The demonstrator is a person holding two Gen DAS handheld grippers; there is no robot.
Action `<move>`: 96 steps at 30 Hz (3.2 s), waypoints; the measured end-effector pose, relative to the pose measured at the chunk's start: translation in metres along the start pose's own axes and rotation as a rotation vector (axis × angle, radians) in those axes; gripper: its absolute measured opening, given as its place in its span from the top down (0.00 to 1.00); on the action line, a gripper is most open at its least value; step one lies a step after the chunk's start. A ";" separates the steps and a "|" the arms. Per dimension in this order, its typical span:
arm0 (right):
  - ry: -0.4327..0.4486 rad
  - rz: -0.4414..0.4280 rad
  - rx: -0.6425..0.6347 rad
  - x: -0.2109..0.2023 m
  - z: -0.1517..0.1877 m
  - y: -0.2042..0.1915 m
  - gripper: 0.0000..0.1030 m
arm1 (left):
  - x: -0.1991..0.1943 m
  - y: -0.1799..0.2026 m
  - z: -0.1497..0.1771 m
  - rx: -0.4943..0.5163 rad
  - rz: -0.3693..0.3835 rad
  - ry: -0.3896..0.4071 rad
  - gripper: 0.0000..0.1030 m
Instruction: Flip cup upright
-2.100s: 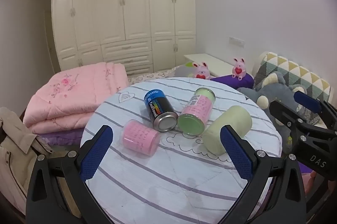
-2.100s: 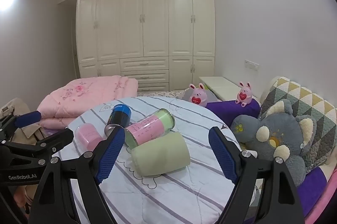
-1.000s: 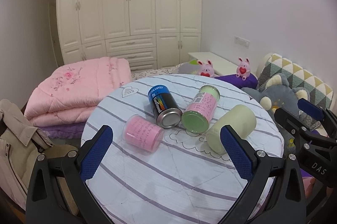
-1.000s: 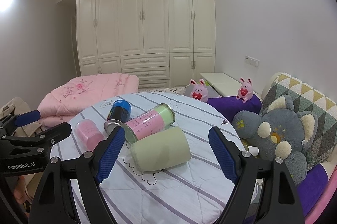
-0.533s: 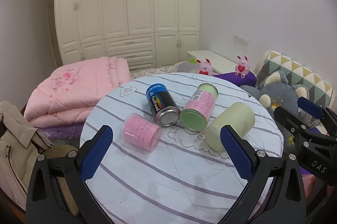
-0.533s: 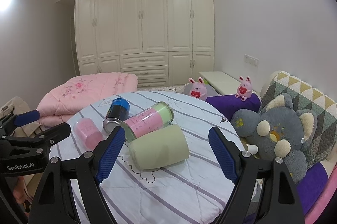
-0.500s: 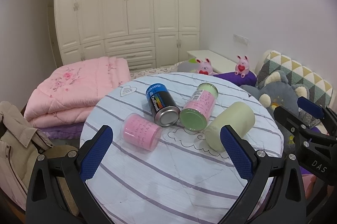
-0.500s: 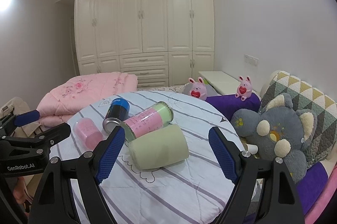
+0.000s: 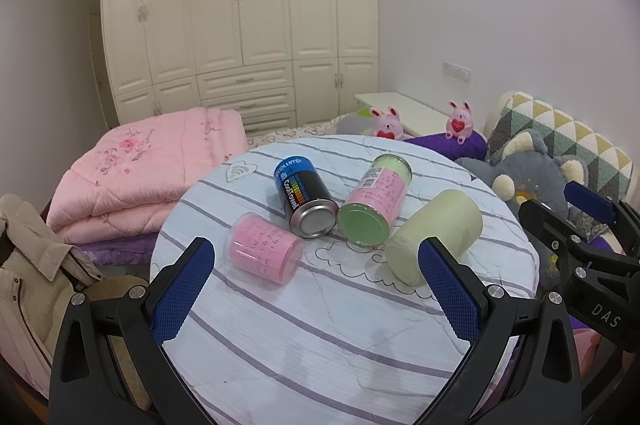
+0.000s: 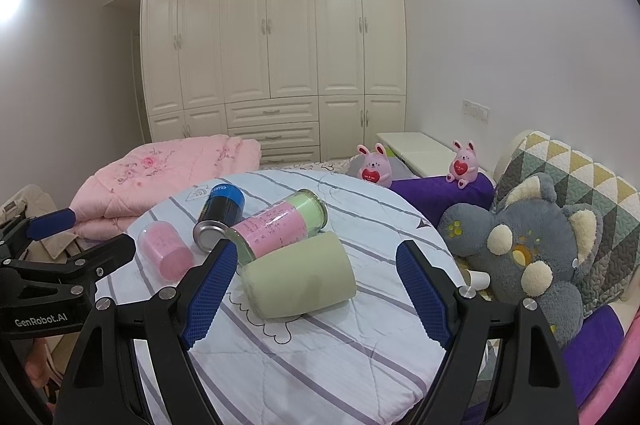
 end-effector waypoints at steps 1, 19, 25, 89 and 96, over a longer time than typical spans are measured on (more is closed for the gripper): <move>0.000 0.000 0.001 -0.001 0.000 0.001 0.19 | 0.000 0.004 0.000 0.006 0.002 -0.004 0.00; -0.052 -0.074 0.052 0.022 0.010 0.031 0.19 | 0.028 0.051 -0.004 0.134 -0.013 -0.068 0.00; -0.137 -0.114 0.064 0.041 0.026 0.046 0.19 | 0.054 0.083 0.002 0.270 0.056 -0.184 0.00; -0.344 -0.337 0.239 0.067 0.063 0.033 0.19 | 0.110 0.063 0.069 0.013 0.052 -0.632 0.25; -0.345 -0.309 0.259 0.068 0.061 0.034 0.19 | 0.109 0.059 0.069 0.012 0.075 -0.602 0.24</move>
Point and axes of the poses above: each gripper's, at about its wrist camera, not at the fingertips, and x roughly the way its jaws point, y to its right, z to its underside, the point moved 6 cm from there along x, roughly the way its jaws point, and after that the axes turned 8 degrees about y, right-handed, at the moved point
